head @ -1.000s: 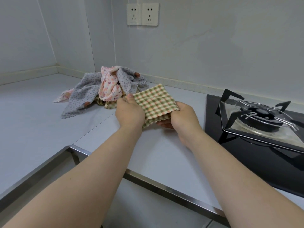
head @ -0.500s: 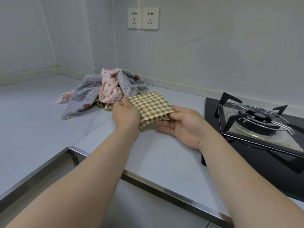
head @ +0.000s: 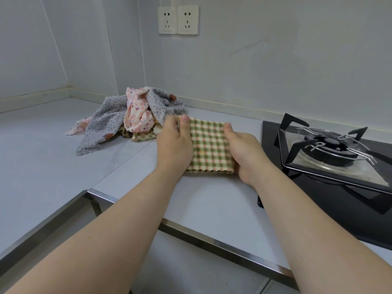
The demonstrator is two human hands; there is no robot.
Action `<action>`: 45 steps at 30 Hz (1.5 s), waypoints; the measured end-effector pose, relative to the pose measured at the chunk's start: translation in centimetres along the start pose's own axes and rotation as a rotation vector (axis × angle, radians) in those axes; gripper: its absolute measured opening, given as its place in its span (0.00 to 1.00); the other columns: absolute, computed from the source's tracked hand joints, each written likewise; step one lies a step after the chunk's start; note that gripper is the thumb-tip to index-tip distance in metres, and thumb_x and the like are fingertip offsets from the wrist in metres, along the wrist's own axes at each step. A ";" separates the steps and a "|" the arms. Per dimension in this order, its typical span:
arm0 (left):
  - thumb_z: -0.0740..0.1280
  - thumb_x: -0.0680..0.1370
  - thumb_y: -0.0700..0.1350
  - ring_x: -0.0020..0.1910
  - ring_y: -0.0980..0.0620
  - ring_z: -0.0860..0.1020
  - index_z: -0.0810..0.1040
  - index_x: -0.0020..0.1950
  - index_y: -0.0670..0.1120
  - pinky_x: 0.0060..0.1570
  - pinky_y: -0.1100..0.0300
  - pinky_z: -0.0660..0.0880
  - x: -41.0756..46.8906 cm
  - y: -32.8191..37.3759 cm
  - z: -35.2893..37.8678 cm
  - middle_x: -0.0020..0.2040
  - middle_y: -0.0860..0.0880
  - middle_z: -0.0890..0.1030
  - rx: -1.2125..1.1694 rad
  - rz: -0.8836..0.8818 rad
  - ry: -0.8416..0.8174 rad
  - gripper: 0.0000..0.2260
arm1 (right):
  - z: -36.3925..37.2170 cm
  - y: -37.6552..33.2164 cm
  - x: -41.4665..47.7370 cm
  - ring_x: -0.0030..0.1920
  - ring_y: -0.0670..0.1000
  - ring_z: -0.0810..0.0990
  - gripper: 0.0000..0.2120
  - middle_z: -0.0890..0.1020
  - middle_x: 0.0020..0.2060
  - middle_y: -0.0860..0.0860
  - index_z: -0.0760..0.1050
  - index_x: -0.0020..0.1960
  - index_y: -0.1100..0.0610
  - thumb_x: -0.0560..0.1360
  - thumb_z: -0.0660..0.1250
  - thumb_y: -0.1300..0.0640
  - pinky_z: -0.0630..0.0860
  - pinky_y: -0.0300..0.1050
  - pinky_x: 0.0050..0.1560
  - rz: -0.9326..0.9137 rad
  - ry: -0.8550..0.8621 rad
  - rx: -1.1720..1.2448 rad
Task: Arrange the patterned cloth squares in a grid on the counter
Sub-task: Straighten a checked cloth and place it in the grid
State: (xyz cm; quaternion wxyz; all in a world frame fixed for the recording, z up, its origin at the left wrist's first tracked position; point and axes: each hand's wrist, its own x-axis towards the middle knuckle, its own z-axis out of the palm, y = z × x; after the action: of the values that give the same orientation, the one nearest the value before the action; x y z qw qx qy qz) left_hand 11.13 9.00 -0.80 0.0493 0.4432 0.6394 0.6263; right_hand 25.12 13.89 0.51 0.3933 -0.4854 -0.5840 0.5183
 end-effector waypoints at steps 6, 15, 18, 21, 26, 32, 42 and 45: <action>0.56 0.86 0.51 0.36 0.60 0.70 0.73 0.50 0.43 0.36 0.73 0.67 -0.2 0.2 0.2 0.39 0.55 0.73 0.021 0.013 0.000 0.13 | 0.8 0.5 -0.5 0.34 0.47 0.71 0.23 0.75 0.35 0.48 0.70 0.42 0.56 0.85 0.50 0.41 0.66 0.34 0.30 -0.358 0.233 -0.340; 0.57 0.86 0.51 0.35 0.58 0.69 0.72 0.48 0.42 0.34 0.71 0.66 0.2 -0.8 0.7 0.38 0.54 0.71 0.075 -0.092 -0.012 0.15 | 1.0 1.0 0.2 0.32 0.44 0.70 0.21 0.74 0.34 0.47 0.67 0.40 0.54 0.87 0.50 0.46 0.67 0.30 0.30 -0.363 0.284 -0.383; 0.57 0.86 0.52 0.34 0.58 0.70 0.73 0.49 0.43 0.33 0.70 0.67 0.1 -1.1 0.8 0.36 0.53 0.73 0.081 -0.125 -0.048 0.14 | 1.1 1.2 0.0 0.31 0.42 0.72 0.19 0.75 0.34 0.47 0.68 0.42 0.55 0.87 0.51 0.47 0.67 0.30 0.30 -0.358 0.285 -0.360; 0.56 0.86 0.53 0.34 0.61 0.71 0.72 0.50 0.45 0.34 0.63 0.66 -0.4 -0.4 0.4 0.36 0.54 0.73 0.110 -0.142 -0.095 0.13 | 1.6 1.1 -0.7 0.31 0.38 0.73 0.16 0.74 0.32 0.46 0.68 0.44 0.55 0.87 0.53 0.49 0.66 0.34 0.30 -0.346 0.310 -0.342; 0.56 0.86 0.51 0.30 0.68 0.71 0.71 0.52 0.44 0.31 0.63 0.64 -1.2 3.3 -0.8 0.34 0.54 0.70 0.182 -0.224 -0.196 0.12 | 0.7 0.1 -2.9 0.34 0.48 0.75 0.13 0.77 0.35 0.51 0.71 0.49 0.56 0.87 0.54 0.50 0.64 0.46 0.35 -0.160 0.293 -0.365; 0.56 0.87 0.49 0.31 0.74 0.71 0.69 0.51 0.45 0.33 0.75 0.66 -1.4 14.0 -2.0 0.35 0.57 0.69 0.244 -0.189 -0.450 0.10 | -5.1 -7.0 -9.1 0.35 0.47 0.76 0.16 0.78 0.36 0.52 0.73 0.47 0.61 0.86 0.54 0.52 0.70 0.38 0.35 0.045 0.401 -0.294; 0.55 0.86 0.53 0.37 0.60 0.72 0.73 0.51 0.46 0.33 0.69 0.67 -12.3 29.2 8.0 0.40 0.55 0.75 0.097 -0.167 -1.017 0.13 | -23.0 -9.1 -23.4 0.36 0.42 0.72 0.14 0.75 0.36 0.46 0.71 0.46 0.56 0.86 0.54 0.52 0.67 0.28 0.36 0.341 0.873 -0.178; 0.56 0.86 0.53 0.39 0.60 0.73 0.74 0.51 0.48 0.35 0.68 0.66 -19.2 33.6 12.7 0.42 0.55 0.76 0.054 -0.134 -1.148 0.12 | -30.3 -7.6 -28.4 0.37 0.41 0.72 0.14 0.76 0.37 0.45 0.73 0.48 0.55 0.86 0.54 0.51 0.66 0.27 0.35 0.410 1.011 -0.156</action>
State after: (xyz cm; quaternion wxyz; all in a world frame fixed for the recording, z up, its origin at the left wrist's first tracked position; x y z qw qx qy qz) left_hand 47.49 0.61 15.49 0.4167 0.6716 0.5527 0.2644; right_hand 59.28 -6.93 13.90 0.4787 -0.8053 -0.2526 0.2420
